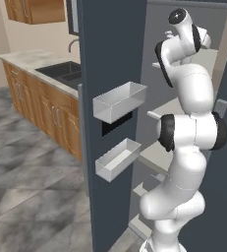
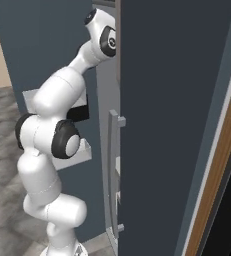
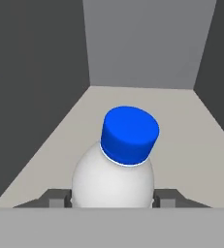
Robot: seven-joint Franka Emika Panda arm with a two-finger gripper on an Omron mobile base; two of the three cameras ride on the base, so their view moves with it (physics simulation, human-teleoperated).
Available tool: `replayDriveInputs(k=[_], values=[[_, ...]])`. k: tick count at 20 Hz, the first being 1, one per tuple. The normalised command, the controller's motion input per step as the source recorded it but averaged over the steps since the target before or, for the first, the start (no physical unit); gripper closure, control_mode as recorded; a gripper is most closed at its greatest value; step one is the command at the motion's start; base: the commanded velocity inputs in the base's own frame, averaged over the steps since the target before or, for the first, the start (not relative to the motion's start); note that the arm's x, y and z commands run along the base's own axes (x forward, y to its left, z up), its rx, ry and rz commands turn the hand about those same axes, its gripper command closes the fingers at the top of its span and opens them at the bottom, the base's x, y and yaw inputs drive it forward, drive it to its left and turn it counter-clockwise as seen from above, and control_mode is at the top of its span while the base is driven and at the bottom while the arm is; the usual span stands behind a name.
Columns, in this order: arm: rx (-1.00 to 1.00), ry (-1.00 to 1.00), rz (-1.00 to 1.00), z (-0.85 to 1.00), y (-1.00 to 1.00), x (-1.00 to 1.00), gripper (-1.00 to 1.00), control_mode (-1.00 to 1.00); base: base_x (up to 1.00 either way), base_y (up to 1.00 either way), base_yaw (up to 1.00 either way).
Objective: Take the bottled waters from the counter and place them in the freezer to freeze. Close the freezer door after placing the bottles.
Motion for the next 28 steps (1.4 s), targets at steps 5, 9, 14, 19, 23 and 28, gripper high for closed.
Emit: replayDriveInputs(k=[5,9,14,19,23,28], values=[[-0.02,-0.03,0.00,-0.52,0.00,0.48,1.00,-1.00,0.00,0.00,0.00],[-0.06,-0.08,0.01,-0.49,0.00,0.25,1.00,-1.00,0.00,0.00,0.00],[-0.02,-0.05,0.02,-0.26,0.00,0.04,1.00,-1.00,0.00,0.00,0.00],[0.00,0.00,0.00,-0.03,0.00,0.00,1.00,-1.00,0.00,0.00,0.00],[0.00,0.00,0.00,-0.01,0.00,0.00,1.00,-1.00,0.00,0.00,0.00],[0.00,0.00,0.00,-0.03,0.06,0.01,-1.00,-1.00,0.00,0.00,0.00]])
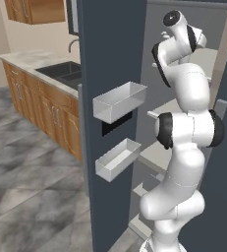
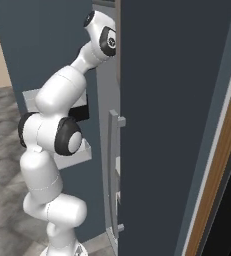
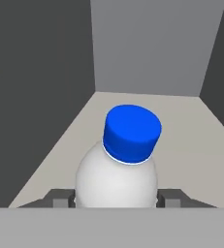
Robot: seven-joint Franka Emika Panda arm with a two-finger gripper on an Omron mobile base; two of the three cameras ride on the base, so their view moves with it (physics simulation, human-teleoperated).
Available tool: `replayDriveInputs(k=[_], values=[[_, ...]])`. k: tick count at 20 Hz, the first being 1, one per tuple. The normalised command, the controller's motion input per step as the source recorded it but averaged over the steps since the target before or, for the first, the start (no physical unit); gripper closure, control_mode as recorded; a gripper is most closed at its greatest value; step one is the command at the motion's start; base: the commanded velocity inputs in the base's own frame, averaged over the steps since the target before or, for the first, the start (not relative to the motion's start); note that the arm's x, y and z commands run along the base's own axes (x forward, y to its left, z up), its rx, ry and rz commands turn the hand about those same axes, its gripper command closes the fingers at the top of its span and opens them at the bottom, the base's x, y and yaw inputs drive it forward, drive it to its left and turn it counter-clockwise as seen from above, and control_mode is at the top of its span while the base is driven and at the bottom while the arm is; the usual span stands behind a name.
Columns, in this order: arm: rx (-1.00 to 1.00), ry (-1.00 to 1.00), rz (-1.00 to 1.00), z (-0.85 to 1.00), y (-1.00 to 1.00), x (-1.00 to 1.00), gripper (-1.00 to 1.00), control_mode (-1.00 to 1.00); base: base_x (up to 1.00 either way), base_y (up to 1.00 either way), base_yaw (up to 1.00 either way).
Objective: Take the bottled waters from the counter and place them in the freezer to freeze. Close the freezer door after placing the bottles.
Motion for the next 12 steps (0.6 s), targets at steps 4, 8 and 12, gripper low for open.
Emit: replayDriveInputs(k=[4,8,12], values=[[0.00,0.00,0.00,0.00,0.01,0.00,-1.00,-1.00,0.00,0.00,0.00],[0.00,0.00,0.00,0.00,0.03,0.00,-1.00,-1.00,0.00,0.00,0.00],[0.00,0.00,-0.02,0.00,0.08,0.00,-1.00,-1.00,0.00,0.00,0.00]])
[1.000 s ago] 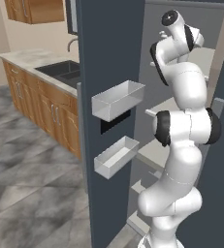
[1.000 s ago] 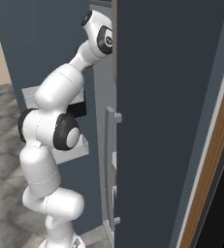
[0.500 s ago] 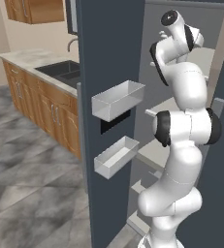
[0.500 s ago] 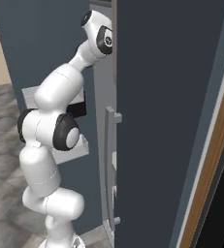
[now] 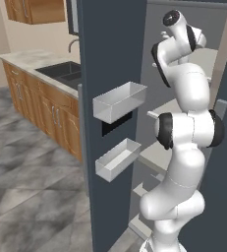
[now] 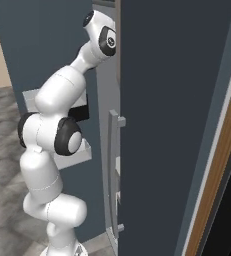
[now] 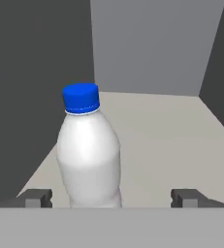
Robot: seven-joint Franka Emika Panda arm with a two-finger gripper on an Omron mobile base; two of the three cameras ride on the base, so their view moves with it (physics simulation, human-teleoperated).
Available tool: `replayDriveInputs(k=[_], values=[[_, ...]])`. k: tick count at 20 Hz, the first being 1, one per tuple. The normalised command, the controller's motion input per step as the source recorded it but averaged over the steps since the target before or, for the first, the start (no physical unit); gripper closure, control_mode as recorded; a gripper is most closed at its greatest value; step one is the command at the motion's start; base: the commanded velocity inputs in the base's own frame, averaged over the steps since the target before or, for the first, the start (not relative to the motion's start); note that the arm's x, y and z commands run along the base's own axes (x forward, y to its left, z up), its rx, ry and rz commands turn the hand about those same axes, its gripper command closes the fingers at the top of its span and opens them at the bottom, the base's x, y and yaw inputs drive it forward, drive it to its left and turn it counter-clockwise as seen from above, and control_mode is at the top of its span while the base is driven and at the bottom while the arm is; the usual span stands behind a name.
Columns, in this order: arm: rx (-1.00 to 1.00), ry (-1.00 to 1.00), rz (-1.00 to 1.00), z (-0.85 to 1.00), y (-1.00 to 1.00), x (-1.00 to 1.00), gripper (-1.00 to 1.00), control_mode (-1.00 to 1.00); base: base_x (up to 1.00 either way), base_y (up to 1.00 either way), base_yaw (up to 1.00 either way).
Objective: Take the bottled waters from the counter and place them in the freezer to freeze. Close the freezer door after placing the bottles.
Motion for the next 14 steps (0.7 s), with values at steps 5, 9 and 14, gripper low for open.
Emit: replayDriveInputs(k=[5,9,14], values=[[0.00,0.00,-0.07,0.06,0.37,-0.02,-1.00,-1.00,0.00,0.00,0.00],[0.00,0.00,-0.05,0.07,0.44,-0.11,-1.00,-1.00,0.00,0.00,0.00],[0.00,-0.01,-0.02,0.17,0.31,-0.37,-1.00,-1.00,0.00,0.00,0.00]])
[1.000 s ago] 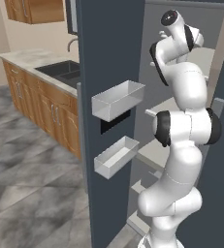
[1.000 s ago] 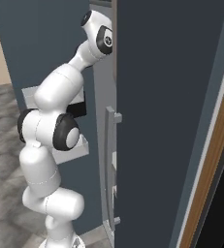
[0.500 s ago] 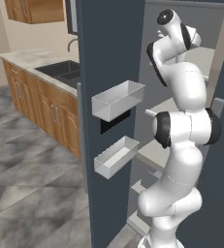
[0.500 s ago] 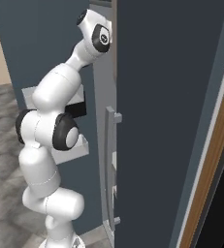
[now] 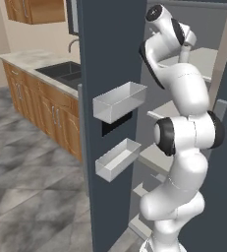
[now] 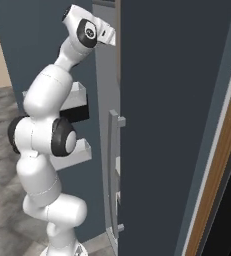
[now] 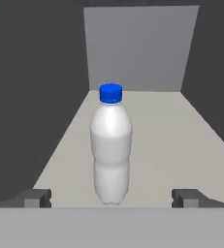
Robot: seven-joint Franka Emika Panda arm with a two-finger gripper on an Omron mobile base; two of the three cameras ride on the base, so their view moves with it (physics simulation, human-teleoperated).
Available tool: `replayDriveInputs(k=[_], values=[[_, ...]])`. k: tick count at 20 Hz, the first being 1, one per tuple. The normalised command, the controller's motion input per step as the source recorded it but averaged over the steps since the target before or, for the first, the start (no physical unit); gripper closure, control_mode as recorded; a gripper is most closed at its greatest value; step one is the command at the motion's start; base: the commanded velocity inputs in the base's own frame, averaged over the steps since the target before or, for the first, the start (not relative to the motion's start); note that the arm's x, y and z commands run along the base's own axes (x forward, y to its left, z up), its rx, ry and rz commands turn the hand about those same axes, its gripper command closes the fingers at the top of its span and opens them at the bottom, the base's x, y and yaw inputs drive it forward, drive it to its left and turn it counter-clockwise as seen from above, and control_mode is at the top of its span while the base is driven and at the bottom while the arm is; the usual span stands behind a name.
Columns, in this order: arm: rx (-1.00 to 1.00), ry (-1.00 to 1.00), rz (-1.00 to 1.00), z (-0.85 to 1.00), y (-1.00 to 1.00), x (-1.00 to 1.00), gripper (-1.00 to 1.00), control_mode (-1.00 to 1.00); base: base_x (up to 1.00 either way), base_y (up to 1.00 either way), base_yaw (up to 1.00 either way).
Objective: Take the bottled waters from the counter and place them in the freezer to freeze. Close the freezer door after placing the bottles.
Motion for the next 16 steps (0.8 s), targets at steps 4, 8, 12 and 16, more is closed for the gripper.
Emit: replayDriveInputs(k=[4,8,12,16], values=[[0.00,-0.07,0.00,0.11,0.33,-0.61,-1.00,-1.00,0.00,0.00,0.00],[0.00,-0.07,0.00,0.01,0.39,-0.74,-1.00,-1.00,0.00,0.00,0.00],[0.01,-0.12,0.02,0.00,0.31,-0.97,-1.00,-1.00,0.00,0.00,0.00],[0.07,-0.16,0.06,-0.01,0.16,-1.00,-1.00,-1.00,0.00,0.00,0.00]])
